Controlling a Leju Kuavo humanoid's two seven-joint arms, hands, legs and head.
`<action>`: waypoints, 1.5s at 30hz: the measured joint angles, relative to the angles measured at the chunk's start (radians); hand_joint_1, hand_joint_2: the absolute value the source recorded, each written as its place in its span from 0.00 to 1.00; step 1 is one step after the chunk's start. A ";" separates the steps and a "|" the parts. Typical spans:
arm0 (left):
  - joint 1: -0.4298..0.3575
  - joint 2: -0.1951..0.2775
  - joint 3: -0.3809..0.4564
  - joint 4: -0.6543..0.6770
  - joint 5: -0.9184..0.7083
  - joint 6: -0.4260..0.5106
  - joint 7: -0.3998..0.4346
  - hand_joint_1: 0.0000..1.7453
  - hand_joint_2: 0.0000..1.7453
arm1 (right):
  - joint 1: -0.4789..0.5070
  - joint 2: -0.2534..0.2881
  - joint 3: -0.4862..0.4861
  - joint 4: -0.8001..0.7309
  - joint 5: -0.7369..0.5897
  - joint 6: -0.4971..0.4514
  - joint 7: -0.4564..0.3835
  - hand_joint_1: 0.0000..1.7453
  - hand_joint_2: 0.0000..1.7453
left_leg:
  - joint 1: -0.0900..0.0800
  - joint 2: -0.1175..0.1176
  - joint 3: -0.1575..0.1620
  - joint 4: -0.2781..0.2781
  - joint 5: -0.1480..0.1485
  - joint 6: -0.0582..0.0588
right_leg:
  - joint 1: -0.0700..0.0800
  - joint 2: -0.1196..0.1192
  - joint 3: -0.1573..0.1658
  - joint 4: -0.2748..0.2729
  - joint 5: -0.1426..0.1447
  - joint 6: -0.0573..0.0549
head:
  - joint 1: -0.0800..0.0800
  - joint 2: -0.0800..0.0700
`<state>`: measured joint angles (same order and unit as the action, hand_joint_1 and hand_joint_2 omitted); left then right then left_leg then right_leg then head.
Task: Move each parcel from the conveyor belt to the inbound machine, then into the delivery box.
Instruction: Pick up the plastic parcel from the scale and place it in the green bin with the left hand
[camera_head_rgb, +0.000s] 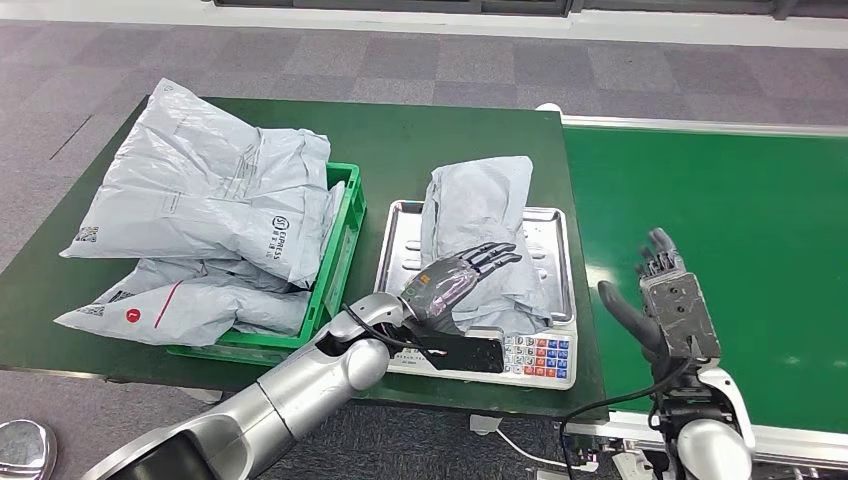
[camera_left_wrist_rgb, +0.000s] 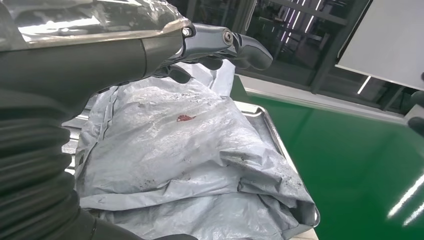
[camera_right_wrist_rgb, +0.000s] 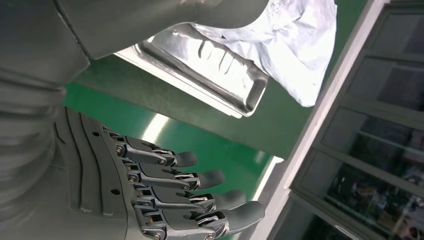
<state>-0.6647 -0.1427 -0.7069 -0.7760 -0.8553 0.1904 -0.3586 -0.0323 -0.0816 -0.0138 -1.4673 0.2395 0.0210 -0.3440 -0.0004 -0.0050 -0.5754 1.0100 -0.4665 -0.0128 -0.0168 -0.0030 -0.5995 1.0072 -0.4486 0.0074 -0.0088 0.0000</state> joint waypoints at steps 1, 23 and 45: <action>0.000 0.000 0.000 0.000 0.000 0.000 0.000 0.00 1.00 | 0.000 -0.001 -0.002 -0.003 0.002 -0.002 -0.001 0.00 1.00 | 0.000 0.000 0.000 0.000 0.000 0.000 | 0.000 0.000 0.000 0.000 0.000 0.000 | 0.000 0.000; -0.007 0.001 0.000 0.031 -0.064 0.029 0.013 0.00 1.00 | 0.060 -0.026 -0.144 -0.161 -0.031 -0.052 -0.051 0.00 1.00 | 0.000 0.000 0.000 0.000 0.000 0.000 | 0.000 0.000 0.000 0.000 0.000 0.000 | 0.000 0.000; -0.036 0.002 0.001 0.245 -0.213 0.132 0.092 0.00 1.00 | 0.151 -0.041 -0.172 -0.264 -0.067 -0.006 -0.086 0.00 1.00 | 0.000 0.000 0.000 0.000 0.000 0.000 | 0.000 0.000 0.000 0.000 0.000 0.000 | 0.000 0.000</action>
<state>-0.7010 -0.1408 -0.7061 -0.5310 -1.0685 0.3220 -0.2666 0.1187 -0.1228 -0.1858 -1.7315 0.1720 0.0153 -0.4295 -0.0005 -0.0051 -0.5755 1.0099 -0.4668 -0.0125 -0.0170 -0.0031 -0.5990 1.0071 -0.4487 0.0075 -0.0088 0.0000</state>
